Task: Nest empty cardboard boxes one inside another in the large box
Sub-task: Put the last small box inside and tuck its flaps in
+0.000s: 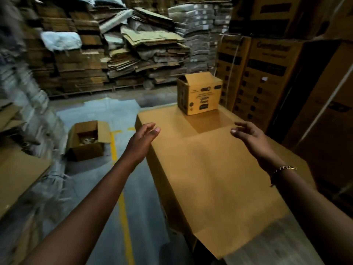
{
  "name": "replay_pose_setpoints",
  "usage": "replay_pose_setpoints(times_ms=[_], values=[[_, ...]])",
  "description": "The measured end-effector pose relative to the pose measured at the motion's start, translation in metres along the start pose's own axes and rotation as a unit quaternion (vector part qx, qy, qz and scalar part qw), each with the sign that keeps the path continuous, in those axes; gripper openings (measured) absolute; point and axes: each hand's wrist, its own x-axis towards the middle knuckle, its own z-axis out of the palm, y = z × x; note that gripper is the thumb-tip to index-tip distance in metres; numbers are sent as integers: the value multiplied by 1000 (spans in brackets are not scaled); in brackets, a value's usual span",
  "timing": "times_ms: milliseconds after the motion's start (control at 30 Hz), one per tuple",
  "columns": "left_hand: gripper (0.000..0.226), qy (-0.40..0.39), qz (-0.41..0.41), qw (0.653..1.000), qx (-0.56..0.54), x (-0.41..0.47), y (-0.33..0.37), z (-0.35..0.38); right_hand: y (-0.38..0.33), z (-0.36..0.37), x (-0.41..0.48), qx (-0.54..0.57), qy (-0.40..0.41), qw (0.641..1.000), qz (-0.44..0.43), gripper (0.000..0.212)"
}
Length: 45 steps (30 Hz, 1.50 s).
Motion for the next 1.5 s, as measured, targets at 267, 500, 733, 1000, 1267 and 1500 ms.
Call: replay_pose_setpoints(times_ms=[267,500,733,1000,1267,1500], values=[[53,3,-49,996,-73,107,-46,-68,12,83,114,49,-12,998,33,38],[58,-56,-74,991,-100,238,-86,-119,17,160,190,92,31,992,78,34],[41,-157,-78,980,-90,360,-104,-105,13,191,221,105,78,987,95,92],[38,-244,-48,967,-53,459,-117,-67,27,209,289,128,128,977,116,91],[33,-243,-57,967,-49,555,-117,-57,29,228,378,143,123,970,154,46],[36,-264,-72,960,-57,651,-125,-10,39,236,444,129,166,961,177,39]])
